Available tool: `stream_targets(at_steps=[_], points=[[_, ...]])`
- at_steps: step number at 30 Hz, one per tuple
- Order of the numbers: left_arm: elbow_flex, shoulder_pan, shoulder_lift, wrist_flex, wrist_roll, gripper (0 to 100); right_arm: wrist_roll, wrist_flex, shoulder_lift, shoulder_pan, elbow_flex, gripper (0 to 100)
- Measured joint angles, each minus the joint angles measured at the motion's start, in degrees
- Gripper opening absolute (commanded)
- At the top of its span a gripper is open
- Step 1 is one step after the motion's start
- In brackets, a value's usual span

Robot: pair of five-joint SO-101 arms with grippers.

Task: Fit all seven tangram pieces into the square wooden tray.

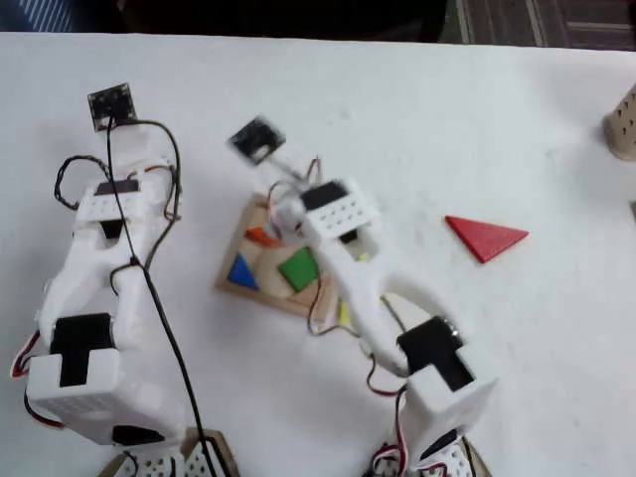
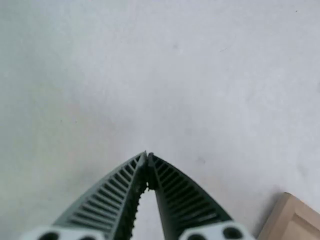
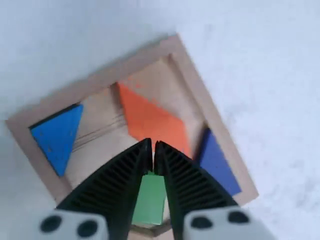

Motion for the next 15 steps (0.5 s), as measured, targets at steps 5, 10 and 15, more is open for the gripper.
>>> stream_targets(at_steps=[5, 10, 15], points=[[0.00, 0.00, 0.00, 0.00, 0.00, 2, 0.00, -4.31, 0.00, -4.31, 3.08, 1.8], [0.00, 0.00, 0.00, 0.00, 0.00, 2, -0.26, -8.35, 3.87, -3.96, 3.25, 1.8], [0.00, 0.00, 0.00, 0.00, 0.00, 2, -0.26, -6.59, 7.21, -2.02, -0.70, 1.8]])
